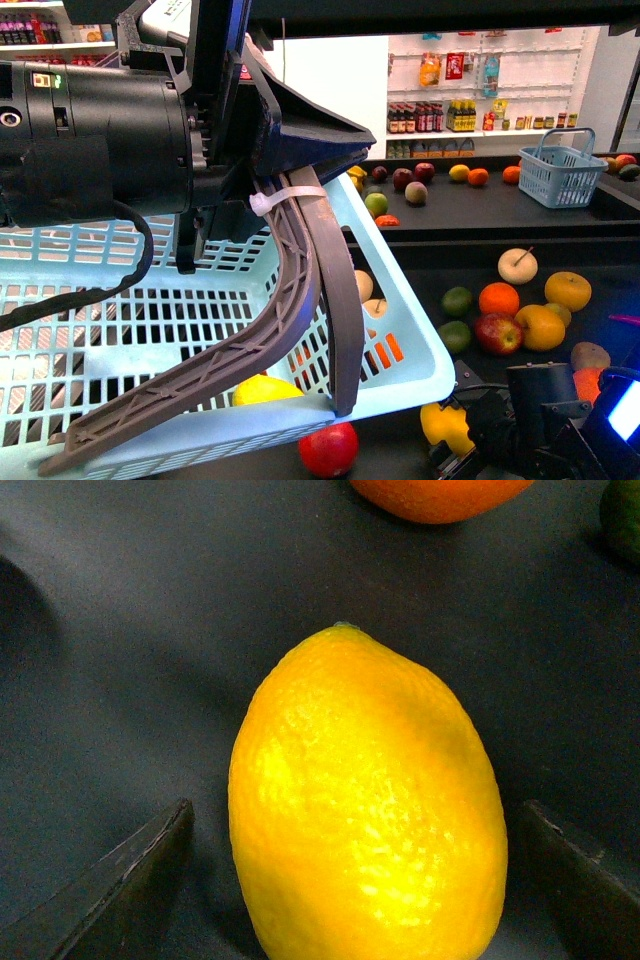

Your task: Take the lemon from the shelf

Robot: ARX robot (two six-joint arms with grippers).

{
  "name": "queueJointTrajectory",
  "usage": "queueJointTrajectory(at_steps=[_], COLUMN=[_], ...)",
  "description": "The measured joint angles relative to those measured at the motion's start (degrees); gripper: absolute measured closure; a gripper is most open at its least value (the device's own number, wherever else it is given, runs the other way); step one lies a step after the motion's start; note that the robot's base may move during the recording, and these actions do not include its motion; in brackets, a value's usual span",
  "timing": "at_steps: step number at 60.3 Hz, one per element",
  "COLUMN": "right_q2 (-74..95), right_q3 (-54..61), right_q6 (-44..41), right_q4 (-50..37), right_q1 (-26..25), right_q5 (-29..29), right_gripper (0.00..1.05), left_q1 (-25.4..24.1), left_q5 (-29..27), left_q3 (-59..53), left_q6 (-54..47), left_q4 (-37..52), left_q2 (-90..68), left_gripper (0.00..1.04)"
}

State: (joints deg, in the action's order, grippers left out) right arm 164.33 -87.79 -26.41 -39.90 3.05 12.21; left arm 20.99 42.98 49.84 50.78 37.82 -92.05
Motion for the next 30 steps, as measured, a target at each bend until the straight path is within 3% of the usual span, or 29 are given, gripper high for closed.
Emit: queueJointTrajectory(at_steps=[10,30], right_q2=[-0.02,-1.33], right_q3=[0.04,2.12], right_q6=[0.0,0.55], right_q4=[0.76,0.9], right_q1=[0.02,0.02], right_q5=[0.48,0.5], right_gripper=[0.39,0.41], left_q1=[0.0,0.0], left_q5=[-0.02,0.02], left_q3=[0.0,0.0], left_q6=[0.02,0.0], left_q4=[0.0,0.0], left_q2=[0.0,0.0], left_gripper=[0.98,0.98])
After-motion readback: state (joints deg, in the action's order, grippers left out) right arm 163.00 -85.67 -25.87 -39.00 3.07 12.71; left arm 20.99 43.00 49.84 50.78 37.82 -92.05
